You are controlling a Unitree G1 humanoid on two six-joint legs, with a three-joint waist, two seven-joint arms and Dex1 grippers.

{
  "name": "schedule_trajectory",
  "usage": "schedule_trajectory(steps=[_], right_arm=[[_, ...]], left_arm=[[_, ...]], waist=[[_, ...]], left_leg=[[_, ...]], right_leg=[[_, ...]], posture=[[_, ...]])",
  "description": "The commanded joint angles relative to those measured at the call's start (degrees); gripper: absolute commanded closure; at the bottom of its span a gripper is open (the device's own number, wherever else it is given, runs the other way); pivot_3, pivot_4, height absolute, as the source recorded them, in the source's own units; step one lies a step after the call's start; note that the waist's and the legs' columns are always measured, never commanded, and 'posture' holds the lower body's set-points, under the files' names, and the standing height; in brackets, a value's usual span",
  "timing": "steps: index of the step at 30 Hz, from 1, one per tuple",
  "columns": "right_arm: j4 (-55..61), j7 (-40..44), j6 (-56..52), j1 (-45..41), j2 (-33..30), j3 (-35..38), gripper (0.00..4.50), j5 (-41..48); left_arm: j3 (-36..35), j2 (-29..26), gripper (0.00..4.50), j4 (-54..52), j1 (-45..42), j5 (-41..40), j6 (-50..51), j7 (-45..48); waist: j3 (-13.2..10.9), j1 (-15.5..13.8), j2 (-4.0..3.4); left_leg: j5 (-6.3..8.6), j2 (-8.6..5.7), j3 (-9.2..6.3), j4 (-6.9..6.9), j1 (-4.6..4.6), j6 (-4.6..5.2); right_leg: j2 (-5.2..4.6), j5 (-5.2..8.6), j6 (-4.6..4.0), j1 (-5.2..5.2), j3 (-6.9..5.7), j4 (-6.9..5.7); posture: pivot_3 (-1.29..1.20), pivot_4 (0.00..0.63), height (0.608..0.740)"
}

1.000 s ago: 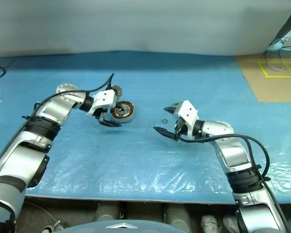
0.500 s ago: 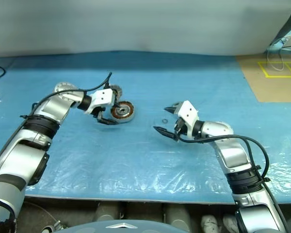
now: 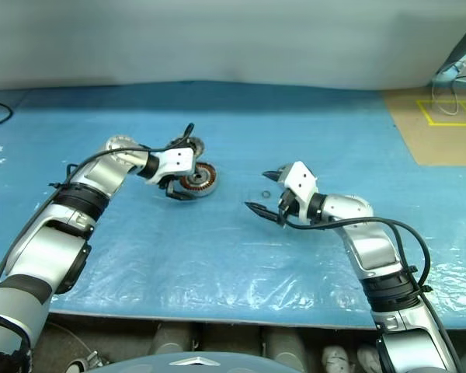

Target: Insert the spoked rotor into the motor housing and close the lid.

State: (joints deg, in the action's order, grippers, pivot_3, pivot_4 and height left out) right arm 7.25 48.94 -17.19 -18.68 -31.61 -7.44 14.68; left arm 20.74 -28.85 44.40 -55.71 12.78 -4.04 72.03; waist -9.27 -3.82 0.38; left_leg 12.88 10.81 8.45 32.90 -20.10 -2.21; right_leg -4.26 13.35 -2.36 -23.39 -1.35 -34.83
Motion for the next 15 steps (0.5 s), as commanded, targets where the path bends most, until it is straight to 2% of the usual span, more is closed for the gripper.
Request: schedule_trajectory(steps=[1, 8, 11, 15], right_arm=[[2.5, -0.34, 0.78, 0.18, -0.07, 1.24, 0.0, 0.26], [2.54, -0.58, 0.77, 0.31, -0.14, 1.22, 0.0, 0.23], [2.44, -0.62, 0.86, 0.4, -0.15, 1.23, 0.0, 0.18], [2.68, -0.64, 0.8, 0.71, -0.26, 1.28, 0.0, 0.24]], left_arm=[[0.44, -0.68, 0.59, 0.15, -0.9, 1.28, -0.87, -0.89], [0.03, 1.72, 0.59, -1.18, 0.37, -0.07, 2.76, 0.25], [2.21, 1.32, 0.59, 0.5, 1.0, 3.77, -0.09, -3.28], [3.25, 0.98, 0.59, 1.23, 1.35, 5.09, -0.12, -3.94]], waist=[[0.0, -0.09, 0.0], [0.0, -0.13, 0.0], [0.0, -0.17, 0.0], [0.0, -0.22, 0.0]], left_leg=[[0.0, 0.0, 0.0, 0.0, 0.0, 0.0], [0.09, 0.01, 0.0, 0.0, 0.02, -0.18], [0.04, 0.01, 0.0, -0.02, 0.0, -0.1], [0.05, 0.0, 0.0, -0.03, 0.07, -0.15]], right_leg=[[0.0, 0.0, 0.0, 0.0, 0.0, 0.0], [-0.01, 0.0, 0.0, 0.06, 0.01, -0.01], [-0.01, 0.0, 0.01, 0.07, 0.01, -0.01], [-0.02, -0.01, 0.02, 0.14, 0.01, -0.01]], posture=[[0.0, 0.15, 0.74], [0.0, 0.15, 0.74], [0.0, 0.15, 0.74], [0.0, 0.15, 0.74]])
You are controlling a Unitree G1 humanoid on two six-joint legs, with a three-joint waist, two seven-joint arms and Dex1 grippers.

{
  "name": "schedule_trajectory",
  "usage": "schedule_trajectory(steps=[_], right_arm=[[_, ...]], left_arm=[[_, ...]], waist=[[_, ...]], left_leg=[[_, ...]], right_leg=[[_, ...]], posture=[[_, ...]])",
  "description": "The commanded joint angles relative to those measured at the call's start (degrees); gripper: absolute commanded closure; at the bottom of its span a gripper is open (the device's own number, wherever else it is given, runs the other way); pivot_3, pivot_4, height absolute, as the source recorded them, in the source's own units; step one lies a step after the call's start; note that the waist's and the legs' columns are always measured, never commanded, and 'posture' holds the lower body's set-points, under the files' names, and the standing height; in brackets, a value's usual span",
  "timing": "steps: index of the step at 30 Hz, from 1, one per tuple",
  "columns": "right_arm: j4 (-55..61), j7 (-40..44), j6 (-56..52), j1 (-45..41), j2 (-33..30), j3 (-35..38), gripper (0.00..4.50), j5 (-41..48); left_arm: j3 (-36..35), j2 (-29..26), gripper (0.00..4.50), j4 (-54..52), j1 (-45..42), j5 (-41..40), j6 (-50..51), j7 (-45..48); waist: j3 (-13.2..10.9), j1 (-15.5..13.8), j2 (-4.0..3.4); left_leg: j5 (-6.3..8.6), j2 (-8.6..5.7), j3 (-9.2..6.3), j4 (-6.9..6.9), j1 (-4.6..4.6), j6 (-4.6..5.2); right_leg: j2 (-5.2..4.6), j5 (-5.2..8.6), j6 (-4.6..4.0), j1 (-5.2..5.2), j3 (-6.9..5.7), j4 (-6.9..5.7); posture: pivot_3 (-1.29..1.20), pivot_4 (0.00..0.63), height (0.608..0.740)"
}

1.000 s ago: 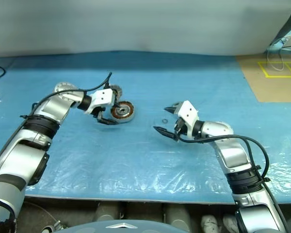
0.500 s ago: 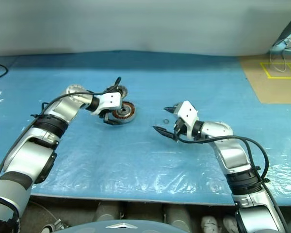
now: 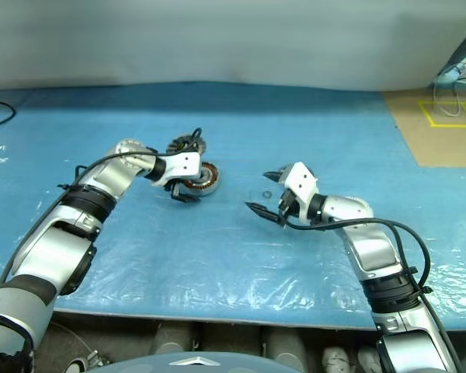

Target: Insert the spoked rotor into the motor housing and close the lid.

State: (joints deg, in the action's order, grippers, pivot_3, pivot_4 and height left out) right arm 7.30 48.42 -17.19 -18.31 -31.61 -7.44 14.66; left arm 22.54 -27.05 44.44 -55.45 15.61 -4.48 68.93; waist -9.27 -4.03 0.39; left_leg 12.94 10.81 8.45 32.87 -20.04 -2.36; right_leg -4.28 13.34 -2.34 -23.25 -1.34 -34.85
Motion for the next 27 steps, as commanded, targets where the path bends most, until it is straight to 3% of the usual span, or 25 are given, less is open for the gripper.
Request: schedule_trajectory(steps=[1, 3, 5, 10, 15, 27], right_arm=[[2.66, -0.12, 0.8, 0.41, -0.29, 1.29, 0.0, 0.25], [2.69, -0.06, 0.75, 0.42, -0.39, 1.35, 0.0, 0.28], [2.55, 0.0, 0.82, 0.24, -0.51, 1.36, 0.0, 0.16], [2.48, 0.09, 0.86, 0.12, -0.65, 1.41, 0.0, 0.19], [2.59, 0.16, 0.81, 0.14, -0.76, 1.54, 0.0, 0.23], [3.06, 0.43, 0.44, 0.08, -1.43, 2.1, 0.0, 0.68]], left_arm=[[1.86, -1.02, 0.59, 1.27, 1.14, 2.72, 0.14, -0.92], [2.21, -1.08, 0.59, 1.37, 1.32, 2.98, -0.56, -1.01], [2.2, -1.27, 0.93, 0.03, 2.06, 2.01, -1.49, 1.07], [2.35, -0.71, 2.24, -0.38, 2.67, 3.37, -2.27, -2.16], [2.27, -2.41, 2.24, -5.35, 5.5, 0.35, -4.4, 4.57], [2.88, -6.39, 2.24, -15.02, 9.5, -3.25, -15.61, 10.81]], waist=[[0.0, -0.01, 0.0], [0.0, 0.0, 0.0], [0.0, 0.03, 0.0], [0.03, 0.0, -0.05], [0.04, -0.09, -0.06], [0.03, 0.04, -0.06]], left_leg=[[0.03, 0.0, 0.0, 0.0, 0.04, -0.07], [0.02, 0.01, 0.0, 0.0, 0.09, -0.12], [0.01, 0.01, 0.0, 0.0, 0.1, -0.14], [0.0, 0.0, 0.0, -0.06, 0.09, -0.14], [0.0, 0.0, 0.0, -0.08, 0.09, -0.15], [0.0, -0.01, 0.03, -0.39, 0.06, -0.14]], right_leg=[[0.0, 0.0, 0.0, 0.03, 0.0, -0.01], [0.0, -0.01, 0.0, 0.06, 0.01, -0.01], [0.0, -0.03, -0.01, 0.06, 0.01, -0.02], [0.0, -0.03, -0.01, 0.06, 0.01, 0.03], [-0.01, -0.03, -0.01, 0.06, 0.02, 0.04], [0.0, -0.02, -0.01, -0.02, 0.0, 0.17]], posture=[[0.0, 0.15, 0.74], [0.0, 0.15, 0.74], [0.0, 0.15, 0.74], [0.0, 0.15, 0.74], [0.0, 0.15, 0.74], [0.0, 0.15, 0.74]])
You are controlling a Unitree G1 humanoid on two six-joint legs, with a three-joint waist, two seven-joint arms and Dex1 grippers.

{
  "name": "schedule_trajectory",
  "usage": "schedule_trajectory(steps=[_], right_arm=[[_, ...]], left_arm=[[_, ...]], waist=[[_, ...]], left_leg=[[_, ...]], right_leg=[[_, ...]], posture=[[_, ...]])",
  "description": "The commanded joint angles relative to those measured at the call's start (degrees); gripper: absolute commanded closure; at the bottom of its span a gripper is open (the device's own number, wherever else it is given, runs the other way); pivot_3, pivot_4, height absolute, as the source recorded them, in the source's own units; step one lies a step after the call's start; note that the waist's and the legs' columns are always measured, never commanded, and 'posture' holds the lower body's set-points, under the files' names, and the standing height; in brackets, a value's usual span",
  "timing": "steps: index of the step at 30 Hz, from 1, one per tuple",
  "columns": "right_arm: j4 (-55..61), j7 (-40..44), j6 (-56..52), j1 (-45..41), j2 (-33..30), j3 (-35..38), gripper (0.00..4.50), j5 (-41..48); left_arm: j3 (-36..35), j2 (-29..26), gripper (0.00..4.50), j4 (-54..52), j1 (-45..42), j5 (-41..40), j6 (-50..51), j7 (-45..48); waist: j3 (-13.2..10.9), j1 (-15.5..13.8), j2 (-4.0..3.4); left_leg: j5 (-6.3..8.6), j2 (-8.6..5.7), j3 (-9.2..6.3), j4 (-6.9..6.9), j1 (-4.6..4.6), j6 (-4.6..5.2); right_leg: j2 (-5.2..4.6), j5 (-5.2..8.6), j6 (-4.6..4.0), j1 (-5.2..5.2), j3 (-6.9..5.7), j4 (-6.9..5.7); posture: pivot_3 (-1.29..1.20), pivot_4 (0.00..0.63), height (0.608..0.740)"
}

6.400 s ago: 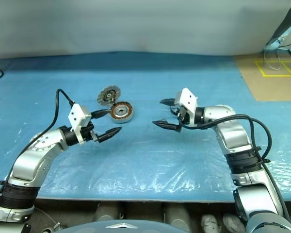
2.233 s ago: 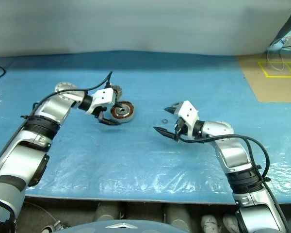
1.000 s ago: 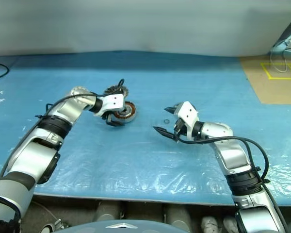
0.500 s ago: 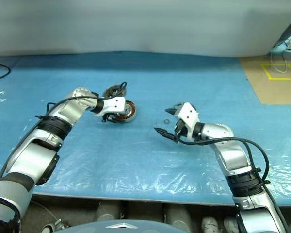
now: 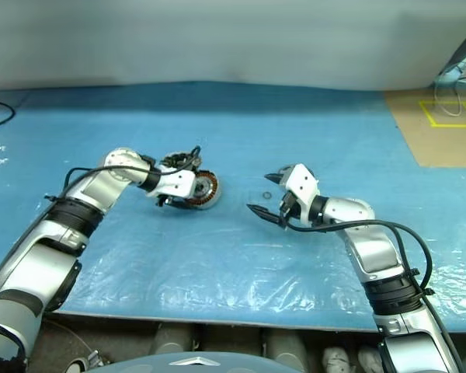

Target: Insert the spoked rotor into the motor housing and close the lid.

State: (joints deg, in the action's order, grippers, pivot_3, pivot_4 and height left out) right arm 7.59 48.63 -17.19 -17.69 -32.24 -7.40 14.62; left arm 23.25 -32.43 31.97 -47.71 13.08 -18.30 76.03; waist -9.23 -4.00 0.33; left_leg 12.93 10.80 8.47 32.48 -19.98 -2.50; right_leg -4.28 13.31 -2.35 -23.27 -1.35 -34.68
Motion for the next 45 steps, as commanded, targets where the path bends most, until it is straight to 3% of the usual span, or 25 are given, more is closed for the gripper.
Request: schedule_trajectory(steps=[1, 13, 25, 26, 30, 37, 45], right_arm=[[2.98, 0.29, 0.28, -0.55, -0.96, 2.18, 0.0, 0.86], [8.25, 3.06, -3.67, 2.27, -3.97, 2.48, 0.0, 3.62], [7.53, 3.12, -3.6, 1.63, -4.0, 2.11, 0.0, 3.16], [7.46, 3.16, -3.61, 1.53, -3.94, 2.03, 0.0, 3.16], [7.41, 3.27, -3.63, 1.3, -3.7, 1.75, 0.0, 3.21], [8.22, 3.45, -3.9, 1.03, -3.83, 1.95, 0.0, 3.6], [5.34, 2.53, -2.8, 0.81, -2.7, 1.57, 0.0, 2.31]], left_arm=[[2.28, -1.3, 2.24, -3.99, 2.22, -1.22, -1.55, 4.72], [3.19, -2.45, 2.24, -21.96, 6.6, -1.52, 11.81, 7.89], [3.55, -2.54, 2.24, -22.59, 8.35, -1.87, 8.07, 6.0], [3.38, -2.59, 1.74, -22.82, 8.47, -2.35, 8.07, 6.2], [1.67, -1.89, 0.55, -24.08, 8.68, -4.34, 8.29, 4.59], [-4.74, -3.83, 0.55, -29.72, 11.46, -16.0, 13.57, 5.91], [-11.41, -5.7, 0.55, -37.21, 15.73, -23.82, 24.62, 1.1]], waist=[[0.0, 0.01, 0.0], [0.0, 0.06, 0.0], [-0.01, 0.05, -0.01], [-0.01, 0.06, -0.01], [-0.01, 0.08, -0.01], [-0.01, 0.17, -0.01], [-0.01, 0.14, -0.01]], left_leg=[[0.0, 0.0, 0.0, -0.02, 0.0, 0.0], [0.0, 0.01, 0.03, -0.07, 0.02, -0.01], [-0.08, 0.0, 0.04, -0.06, 0.02, 0.06], [-0.08, 0.0, 0.04, -0.06, 0.02, 0.06], [-0.09, 0.01, 0.04, -0.06, 0.02, 0.07], [-0.1, 0.02, 0.05, -0.05, 0.01, 0.08], [-0.09, 0.02, 0.06, -0.05, 0.01, 0.04]], right_leg=[[0.0, 0.0, 0.0, -0.02, 0.0, 0.0], [0.0, 0.01, -0.01, -0.04, 0.01, 0.0], [0.0, 0.01, -0.01, -0.05, 0.01, -0.01], [0.0, 0.01, -0.01, -0.05, 0.01, -0.01], [0.0, 0.01, -0.01, -0.07, 0.01, -0.02], [0.01, 0.01, -0.02, -0.11, 0.01, -0.05], [0.02, 0.02, -0.03, -0.11, 0.03, -0.03]], posture=[[0.0, 0.15, 0.74], [0.0, 0.15, 0.74], [0.0, 0.15, 0.74], [0.0, 0.15, 0.74], [0.0, 0.15, 0.74], [0.0, 0.15, 0.74], [0.0, 0.15, 0.74]])
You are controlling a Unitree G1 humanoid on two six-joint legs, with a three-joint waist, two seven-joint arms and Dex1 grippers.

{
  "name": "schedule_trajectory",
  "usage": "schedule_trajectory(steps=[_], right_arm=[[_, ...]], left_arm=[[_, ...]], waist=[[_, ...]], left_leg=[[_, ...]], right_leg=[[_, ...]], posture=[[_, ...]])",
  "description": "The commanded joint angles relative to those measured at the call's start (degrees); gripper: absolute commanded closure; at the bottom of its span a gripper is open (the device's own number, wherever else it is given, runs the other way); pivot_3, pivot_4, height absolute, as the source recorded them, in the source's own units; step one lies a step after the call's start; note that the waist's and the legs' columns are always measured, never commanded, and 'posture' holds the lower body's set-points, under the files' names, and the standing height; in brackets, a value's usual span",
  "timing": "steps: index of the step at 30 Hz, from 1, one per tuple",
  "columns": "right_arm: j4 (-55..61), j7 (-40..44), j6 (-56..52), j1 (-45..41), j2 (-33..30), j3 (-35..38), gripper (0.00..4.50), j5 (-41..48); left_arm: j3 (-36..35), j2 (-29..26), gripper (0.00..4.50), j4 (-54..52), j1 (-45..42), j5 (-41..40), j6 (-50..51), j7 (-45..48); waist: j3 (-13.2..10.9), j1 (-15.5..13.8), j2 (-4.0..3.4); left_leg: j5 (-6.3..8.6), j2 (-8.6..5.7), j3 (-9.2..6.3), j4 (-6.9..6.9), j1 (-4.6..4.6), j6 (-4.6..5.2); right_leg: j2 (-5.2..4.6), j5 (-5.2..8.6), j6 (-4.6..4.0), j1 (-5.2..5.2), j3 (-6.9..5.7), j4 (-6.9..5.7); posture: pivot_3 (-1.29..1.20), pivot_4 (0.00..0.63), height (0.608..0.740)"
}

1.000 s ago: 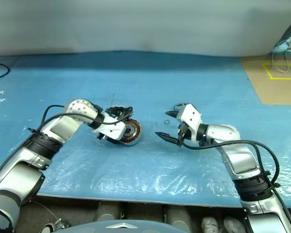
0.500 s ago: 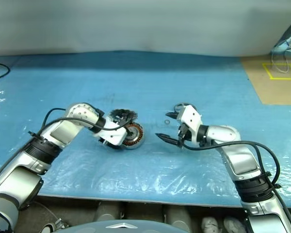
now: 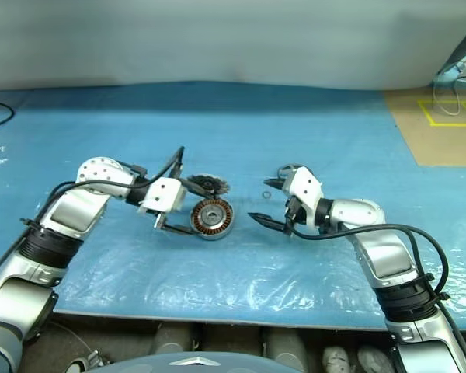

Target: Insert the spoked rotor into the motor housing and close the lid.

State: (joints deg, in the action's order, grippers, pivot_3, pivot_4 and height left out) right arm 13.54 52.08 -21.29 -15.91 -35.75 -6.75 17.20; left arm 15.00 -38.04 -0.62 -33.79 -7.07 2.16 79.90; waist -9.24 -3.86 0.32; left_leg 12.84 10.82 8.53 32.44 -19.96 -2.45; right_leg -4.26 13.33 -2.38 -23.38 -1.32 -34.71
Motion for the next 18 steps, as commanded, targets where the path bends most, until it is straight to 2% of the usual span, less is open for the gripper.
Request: schedule_trajectory(steps=[1, 7, 12, 18], right_arm=[[-2.35, -1.9, 2.19, -1.25, 1.27, 0.49, 0.0, -1.62], [-7.21, -3.54, 4.85, -1.56, 3.65, -0.91, 0.0, -4.54], [-13.3, -4.68, 7.1, -3.45, 5.73, -0.61, 0.0, -6.16], [-19.82, -5.67, 9.41, -4.91, 7.76, -0.4, 0.0, -7.43]], left_arm=[[-4.36, 0.71, 0.55, -5.45, 3.46, -4.41, 5.19, -5.07], [-7.09, 1.04, 0.55, -6.46, 13.19, -4.68, 4.8, -11.01], [-9.0, 4.83, 0.55, -11.01, 18.85, -8.95, 9.34, -17.11], [-9.54, 7.83, 0.55, -11.38, 20.91, -11.69, 12.56, -20.83]], waist=[[0.0, 0.08, 0.0], [0.0, 0.69, 0.0], [-0.01, 1.09, 0.01], [0.0, 1.42, 0.01]], left_leg=[[-0.01, 0.0, 0.0, 0.0, 0.0, 0.01], [-0.02, 0.02, 0.01, 0.01, -0.04, 0.02], [-0.05, 0.0, 0.0, 0.07, -0.05, 0.08], [-0.08, 0.05, 0.01, 0.11, -0.02, 0.12]], right_leg=[[0.0, 0.0, 0.0, 0.0, 0.0, -0.01], [0.03, 0.0, 0.0, -0.05, -0.01, -0.02], [0.01, 0.0, 0.0, -0.02, 0.0, -0.02], [0.03, 0.0, -0.01, -0.01, 0.0, -0.07]], posture=[[0.0, 0.15, 0.74], [0.0, 0.15, 0.74], [0.0, 0.15, 0.74], [0.0, 0.15, 0.74]])
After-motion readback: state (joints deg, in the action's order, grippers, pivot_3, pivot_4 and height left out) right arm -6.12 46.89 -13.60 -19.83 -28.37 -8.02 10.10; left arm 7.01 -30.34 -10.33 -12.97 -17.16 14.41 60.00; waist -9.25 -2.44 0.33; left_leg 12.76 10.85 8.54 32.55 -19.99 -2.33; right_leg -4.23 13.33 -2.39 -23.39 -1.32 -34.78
